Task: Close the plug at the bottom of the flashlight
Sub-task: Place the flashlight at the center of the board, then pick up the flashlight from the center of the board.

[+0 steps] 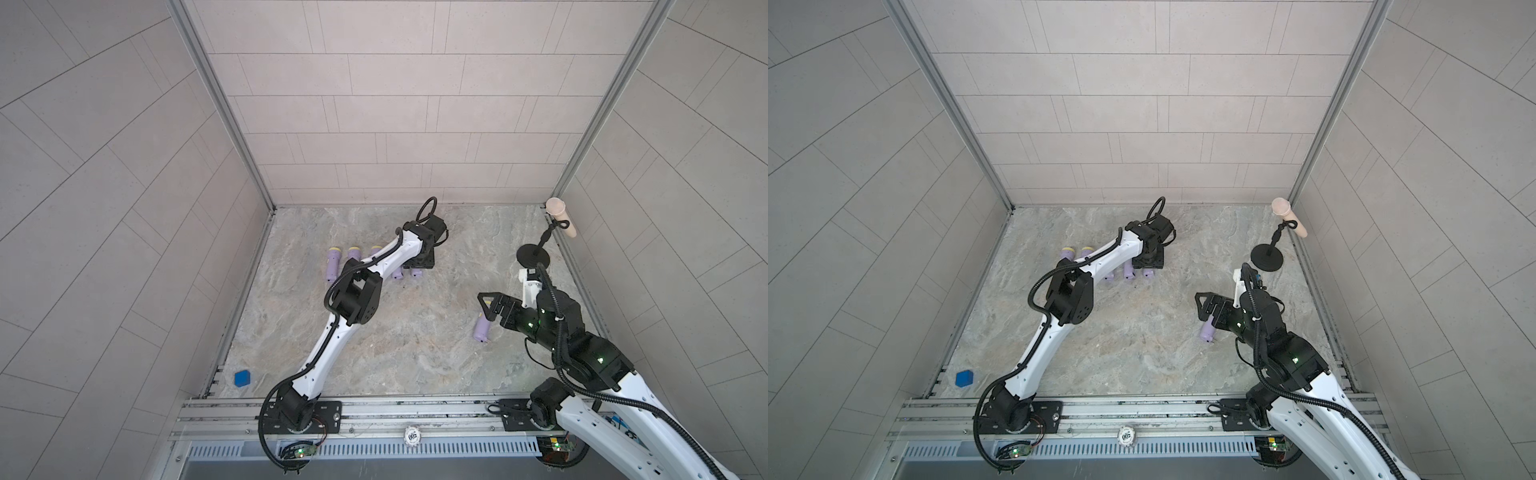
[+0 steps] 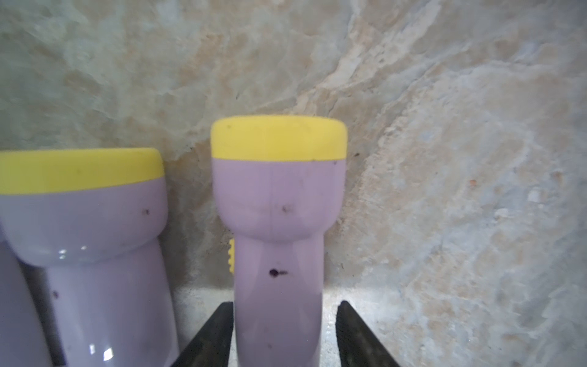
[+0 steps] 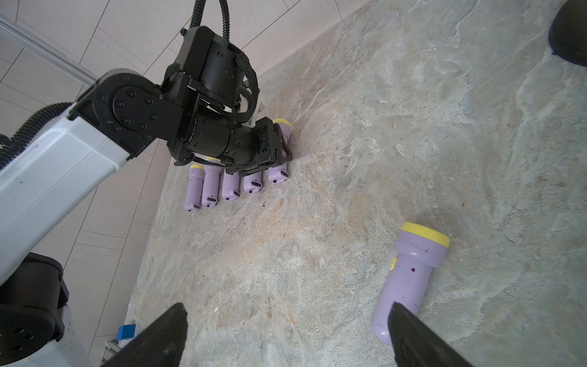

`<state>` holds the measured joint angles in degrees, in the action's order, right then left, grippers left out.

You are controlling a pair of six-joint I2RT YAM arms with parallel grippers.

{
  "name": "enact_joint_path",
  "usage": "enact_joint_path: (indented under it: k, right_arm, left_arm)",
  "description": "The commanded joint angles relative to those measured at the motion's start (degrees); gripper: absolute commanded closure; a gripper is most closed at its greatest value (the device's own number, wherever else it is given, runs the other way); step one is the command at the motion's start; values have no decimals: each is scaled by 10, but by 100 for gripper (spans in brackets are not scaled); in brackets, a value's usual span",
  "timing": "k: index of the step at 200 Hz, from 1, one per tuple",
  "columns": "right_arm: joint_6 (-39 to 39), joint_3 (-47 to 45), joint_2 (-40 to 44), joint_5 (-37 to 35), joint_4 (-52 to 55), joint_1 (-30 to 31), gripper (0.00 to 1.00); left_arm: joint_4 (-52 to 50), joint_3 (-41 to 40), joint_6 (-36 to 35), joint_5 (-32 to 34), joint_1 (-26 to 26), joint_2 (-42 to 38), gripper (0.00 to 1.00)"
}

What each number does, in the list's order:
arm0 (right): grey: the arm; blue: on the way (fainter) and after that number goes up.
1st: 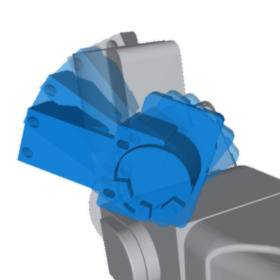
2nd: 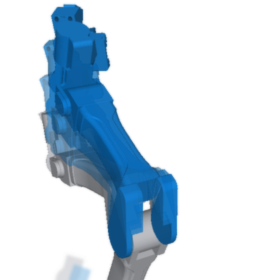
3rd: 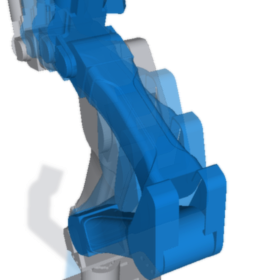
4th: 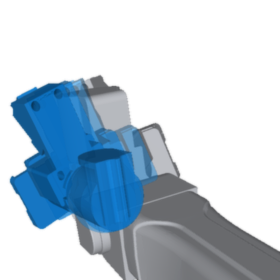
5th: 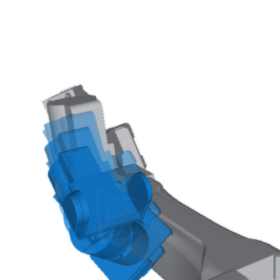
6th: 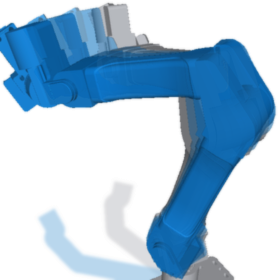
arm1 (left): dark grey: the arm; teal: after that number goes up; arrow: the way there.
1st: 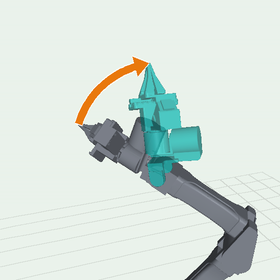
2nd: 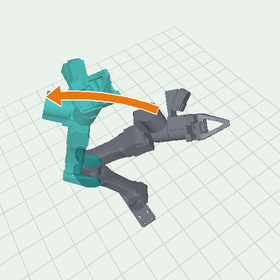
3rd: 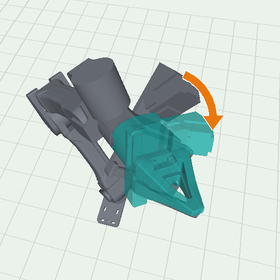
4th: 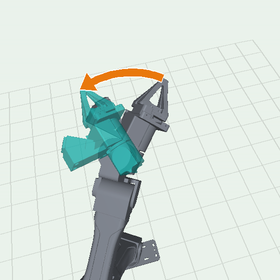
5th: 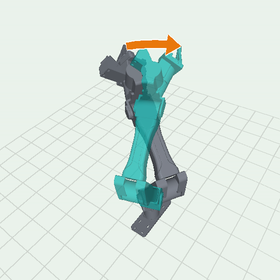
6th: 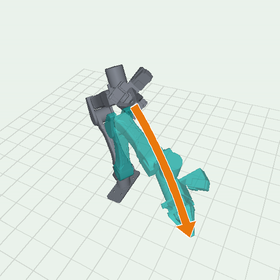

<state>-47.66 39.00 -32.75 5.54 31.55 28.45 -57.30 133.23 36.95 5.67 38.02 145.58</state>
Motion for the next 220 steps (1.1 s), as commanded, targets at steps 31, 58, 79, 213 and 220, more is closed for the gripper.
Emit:
enact_joint_path:
  k: [31,58,79,213,220]
  right_arm:
    - [-6,6,-2,-7,6,-1,0]
    - [-6,10,-6,-10,10,-2,1]
    - [-6,11,-10,-10,10,-1,0]
    - [-15,9,-22,-69,69,-2,0]
    - [-11,14,-21,-75,79,-2,0]
  left_arm:
    - [-21,25,0,15,5,-19,39]
    - [-21,25,0,13,7,-28,38]
    - [-21,25,-2,14,10,-35,36]
    - [-21,-27,-37,50,37,-166,12]
    - [-19,-44,-36,50,39,-180,12]
